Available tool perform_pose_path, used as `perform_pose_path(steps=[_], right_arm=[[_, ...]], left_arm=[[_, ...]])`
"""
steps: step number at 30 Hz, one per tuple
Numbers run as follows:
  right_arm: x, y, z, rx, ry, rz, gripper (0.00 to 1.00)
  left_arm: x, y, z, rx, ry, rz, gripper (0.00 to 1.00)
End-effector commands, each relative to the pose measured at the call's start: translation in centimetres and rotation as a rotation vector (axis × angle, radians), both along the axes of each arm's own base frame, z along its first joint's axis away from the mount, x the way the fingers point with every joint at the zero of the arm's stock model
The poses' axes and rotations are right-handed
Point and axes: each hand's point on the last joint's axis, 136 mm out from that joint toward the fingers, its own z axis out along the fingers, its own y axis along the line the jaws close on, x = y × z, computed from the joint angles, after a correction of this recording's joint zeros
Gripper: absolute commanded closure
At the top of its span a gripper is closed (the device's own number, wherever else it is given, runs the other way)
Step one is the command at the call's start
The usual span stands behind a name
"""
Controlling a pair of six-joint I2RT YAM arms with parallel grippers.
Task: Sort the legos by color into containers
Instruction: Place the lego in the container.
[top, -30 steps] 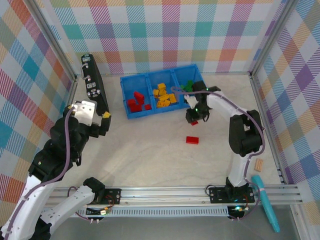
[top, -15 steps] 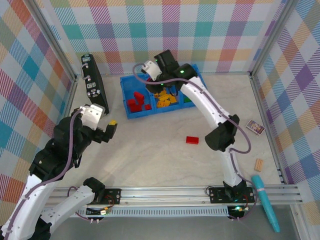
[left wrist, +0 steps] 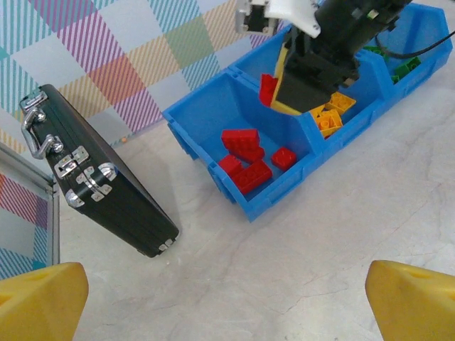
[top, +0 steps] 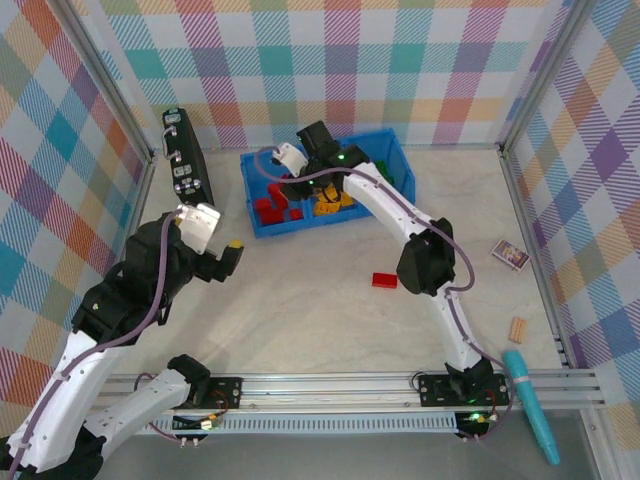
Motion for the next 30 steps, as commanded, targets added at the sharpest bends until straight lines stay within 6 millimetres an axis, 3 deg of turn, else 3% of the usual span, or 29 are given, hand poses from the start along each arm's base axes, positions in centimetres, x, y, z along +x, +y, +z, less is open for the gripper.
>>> perform_pose_path(steps=[1,9,15,17,19,22,26,30], right_arm=[[-0.2,2.5,-1.2,0.066,-0.003,0.068,0.76],[0.5,4.4,-5.3,0.013,-0.068,0.114,0.71],[1.2,4.5,-7.7,-0.061,-0.100,0.105,0.65],[1.3,4.5,-8.2,-0.076,-0.104,0.107,0.61],[1.2,4.4,-8.5,-0.088,-0.105,0.109,0.47],[0.8,4.6,-6.6,-0.063,-0.099,0.111,0.33],[-0.2,3.8,-2.0,-0.031,-0.131,0.104,0.30],[-2.1,1.2,2.4,-0.047,-0.172,0.086,0.32]], left_arm=[[0.1,-0.3,0.9,-0.010,-0.017,-0.018,0.00],[0.4,-0.6,0.5,-0.013,-0.005,-0.024,0.00],[0.5,-0.6,0.8,-0.014,-0.009,-0.022,0.00],[0.5,-0.6,0.8,-0.014,-0.009,-0.022,0.00],[0.5,-0.5,0.8,-0.013,-0.011,-0.015,0.00],[0.4,-0.4,1.0,-0.020,-0.022,-0.011,0.00],[0.0,-0.2,1.4,-0.034,-0.036,-0.014,0.00],[-0.3,-0.2,1.8,-0.050,-0.047,-0.018,0.00]])
